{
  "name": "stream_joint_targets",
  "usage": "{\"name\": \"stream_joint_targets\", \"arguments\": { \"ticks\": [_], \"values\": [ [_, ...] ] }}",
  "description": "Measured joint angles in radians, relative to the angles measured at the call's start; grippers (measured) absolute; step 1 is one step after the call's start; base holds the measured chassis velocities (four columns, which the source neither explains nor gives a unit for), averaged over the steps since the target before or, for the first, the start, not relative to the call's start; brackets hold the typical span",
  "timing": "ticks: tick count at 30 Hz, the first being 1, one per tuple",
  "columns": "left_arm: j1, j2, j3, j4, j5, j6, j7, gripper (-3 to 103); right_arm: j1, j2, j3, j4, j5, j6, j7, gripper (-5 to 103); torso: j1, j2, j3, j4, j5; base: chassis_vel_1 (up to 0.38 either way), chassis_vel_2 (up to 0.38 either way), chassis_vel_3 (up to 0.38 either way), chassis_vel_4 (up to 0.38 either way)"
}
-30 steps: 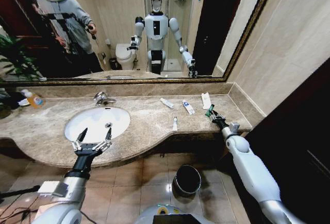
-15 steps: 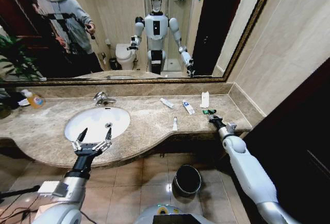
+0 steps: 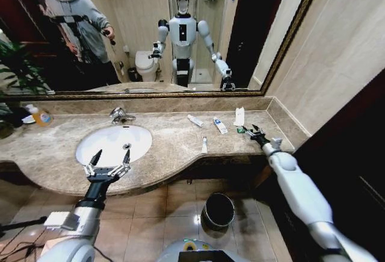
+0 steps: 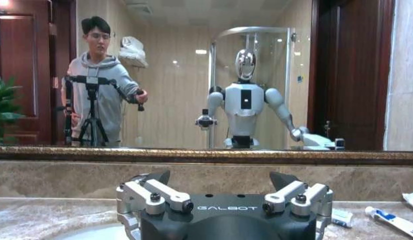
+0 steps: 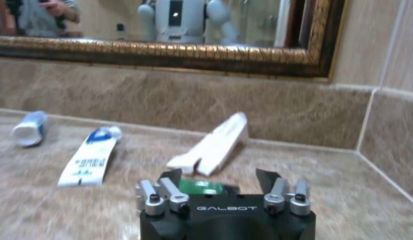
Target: Pick up the trash from the sink and place it in the trash bin.
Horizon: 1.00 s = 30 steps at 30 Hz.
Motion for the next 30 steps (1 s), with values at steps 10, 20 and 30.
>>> {"name": "stream_joint_targets", "arguments": {
  "ticks": [10, 20, 30],
  "values": [
    [0.0, 0.0, 0.0, 0.0, 0.0, 0.0, 0.0, 100, 0.051, -0.046, -0.026, -0.046, 0.018, -0.032, -0.167, 100, 0.0, 0.0, 0.0, 0.0005, 0.0001, 0.0, 0.0, 0.0, 0.0],
    [0.0, 0.0, 0.0, 0.0, 0.0, 0.0, 0.0, 100, 0.144, -0.1, -0.034, -0.195, -0.043, -0.058, -0.337, 100, 0.0, 0.0, 0.0, 0.0003, 0.0, 0.0, 0.0, 0.0, 0.0],
    [0.0, 0.0, 0.0, 0.0, 0.0, 0.0, 0.0, 100, 0.253, -0.032, -0.116, -0.271, -0.136, -0.056, -0.348, 100, 0.0, 0.0, 0.0, 0.0005, 0.0, 0.0, 0.0, 0.0, 0.0]
  ]
}}
